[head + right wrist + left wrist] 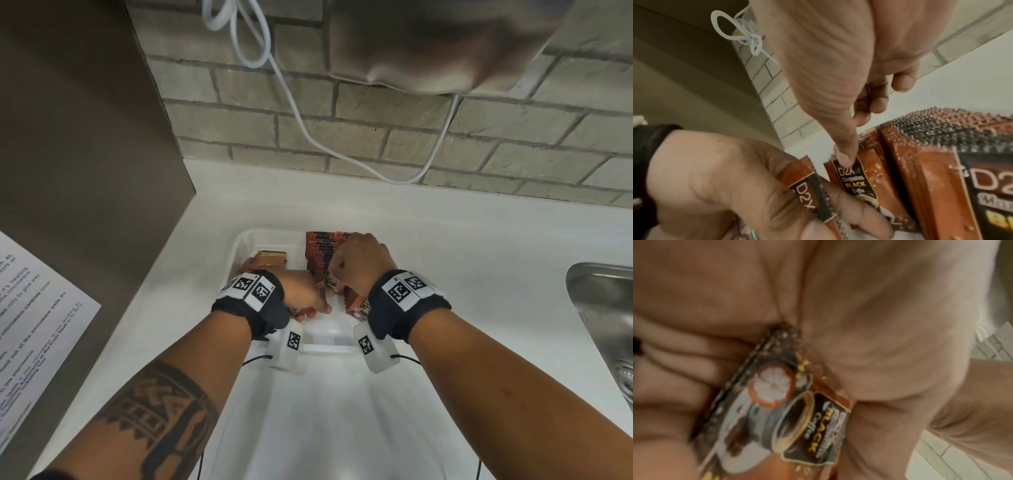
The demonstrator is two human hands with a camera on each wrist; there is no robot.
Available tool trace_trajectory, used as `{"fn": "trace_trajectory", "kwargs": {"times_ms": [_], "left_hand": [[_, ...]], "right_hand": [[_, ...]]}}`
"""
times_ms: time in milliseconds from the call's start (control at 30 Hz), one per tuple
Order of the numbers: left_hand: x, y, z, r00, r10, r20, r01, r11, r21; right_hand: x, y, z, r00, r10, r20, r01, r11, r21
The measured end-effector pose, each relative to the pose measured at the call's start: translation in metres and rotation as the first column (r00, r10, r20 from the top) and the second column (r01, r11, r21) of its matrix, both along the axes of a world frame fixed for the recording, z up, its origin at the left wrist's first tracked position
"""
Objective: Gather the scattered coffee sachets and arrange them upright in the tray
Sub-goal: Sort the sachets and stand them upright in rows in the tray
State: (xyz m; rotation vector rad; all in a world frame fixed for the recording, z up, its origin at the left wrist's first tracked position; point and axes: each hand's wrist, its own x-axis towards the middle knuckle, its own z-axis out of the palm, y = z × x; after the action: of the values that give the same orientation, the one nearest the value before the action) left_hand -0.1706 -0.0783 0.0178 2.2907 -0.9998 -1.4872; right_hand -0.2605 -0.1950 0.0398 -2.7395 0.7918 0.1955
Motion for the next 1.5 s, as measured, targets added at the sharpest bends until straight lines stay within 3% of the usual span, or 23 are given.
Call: {"fn": "trace_trajectory", "kwargs": {"times_ms": [500, 767, 867, 967, 1033, 1300, 1500], "left_hand": [[0.0, 0.006, 0.007, 0.998, 0.028, -0.048, -0.028, 1.0, 0.0], [0.011, 0.022, 0.015, 0.966, 0.151, -0.207, -0.168, 0.983, -0.066], [0.011, 0.028, 0.018, 0.916, 0.21, -0.343, -0.267, 0.955, -0.128], [0.011, 0.035, 0.022, 0.789, 0.254, -0.56, -0.422, 0.886, -0.193], [0.011, 0.038, 0.023, 0.753, 0.243, -0.612, -0.465, 0.854, -0.234], [0.014, 0.044, 0.019, 0.826, 0.187, -0.532, -0.428, 0.823, -0.374], [0.013, 0.042, 0.019, 0.911, 0.171, -0.375, -0.338, 0.831, -0.443]], "right_hand": [[-0.006, -0.002, 0.011, 0.995, 0.016, 0.098, -0.023, 0.997, 0.068], [-0.023, 0.006, 0.017, 0.968, -0.045, 0.246, -0.022, 0.965, 0.262], [-0.027, 0.013, 0.023, 0.975, -0.028, 0.22, -0.047, 0.943, 0.33], [-0.029, 0.017, 0.027, 0.974, -0.062, 0.216, -0.041, 0.896, 0.442], [-0.03, 0.017, 0.029, 0.959, -0.113, 0.258, -0.022, 0.882, 0.47], [-0.032, 0.014, 0.045, 0.928, -0.134, 0.349, -0.036, 0.897, 0.44], [-0.03, 0.012, 0.047, 0.93, -0.139, 0.339, -0.019, 0.906, 0.423]]}}
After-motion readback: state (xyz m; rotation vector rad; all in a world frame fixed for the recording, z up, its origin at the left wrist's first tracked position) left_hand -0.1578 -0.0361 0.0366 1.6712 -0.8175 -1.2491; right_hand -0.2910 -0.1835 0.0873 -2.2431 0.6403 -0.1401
